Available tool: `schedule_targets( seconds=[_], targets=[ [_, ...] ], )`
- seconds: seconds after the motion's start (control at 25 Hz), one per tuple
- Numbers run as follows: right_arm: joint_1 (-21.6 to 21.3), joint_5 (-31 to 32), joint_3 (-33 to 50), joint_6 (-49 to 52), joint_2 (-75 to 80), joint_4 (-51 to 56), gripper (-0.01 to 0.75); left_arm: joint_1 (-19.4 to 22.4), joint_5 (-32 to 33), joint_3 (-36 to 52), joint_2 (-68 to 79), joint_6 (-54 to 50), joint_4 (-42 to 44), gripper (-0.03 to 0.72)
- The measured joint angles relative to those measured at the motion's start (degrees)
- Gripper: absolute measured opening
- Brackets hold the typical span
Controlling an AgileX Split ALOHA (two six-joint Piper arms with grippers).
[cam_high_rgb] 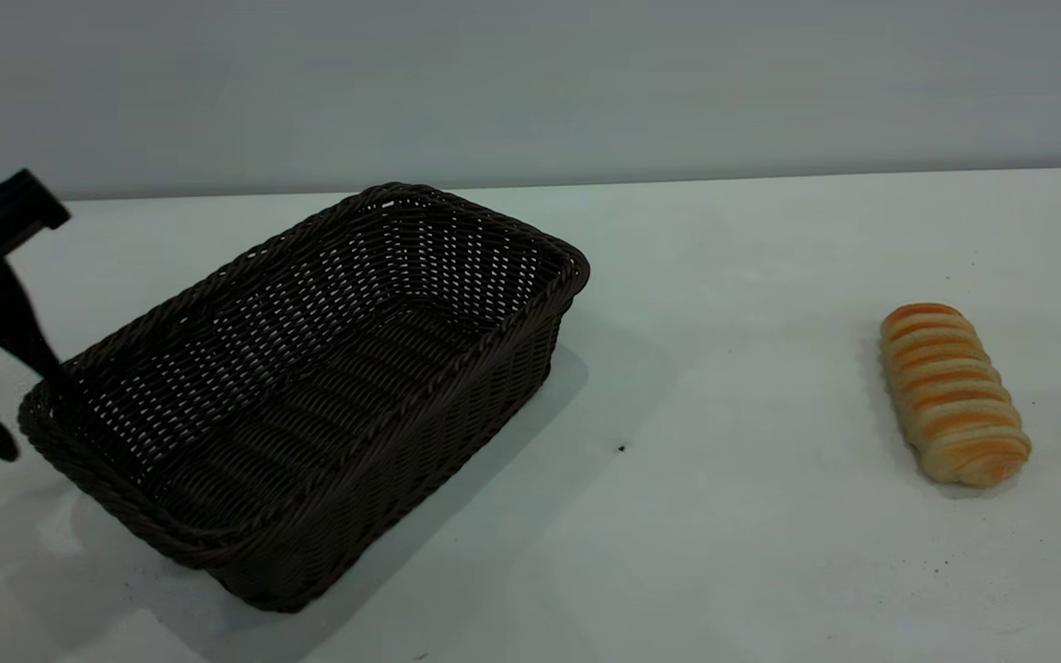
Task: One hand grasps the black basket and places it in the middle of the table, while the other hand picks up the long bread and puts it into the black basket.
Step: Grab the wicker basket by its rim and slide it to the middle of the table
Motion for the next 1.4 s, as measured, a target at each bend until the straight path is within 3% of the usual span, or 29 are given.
schedule_targets(
  seconds=[0.52,0.88,1.08,1.32,1.4],
  targets=[
    [0.00,0.16,0.00,0.00,0.00,0.00,0.346,-0.97,-4.92,-0.50,11.76,0.90,-5.80,0.381],
    [0.00,0.38,0.00,0.00,0.00,-0.06,0.346,-0.97,-4.75,-4.18,16.66,15.57,-19.06,0.347],
    [0.00,0.43,0.00,0.00,0.00,-0.06,0.346,-0.97,-7.27,-4.30,20.15,21.47,-26.42,0.291],
    [0.00,0.43,0.00,0.00,0.00,-0.06,0.346,-0.97,-8.72,-4.94,23.77,23.78,-29.60,0.155],
    [0.00,0.43,0.00,0.00,0.00,-0.06,0.346,-0.97,-8.72,-4.98,23.77,24.62,-30.27,0.142]
  ],
)
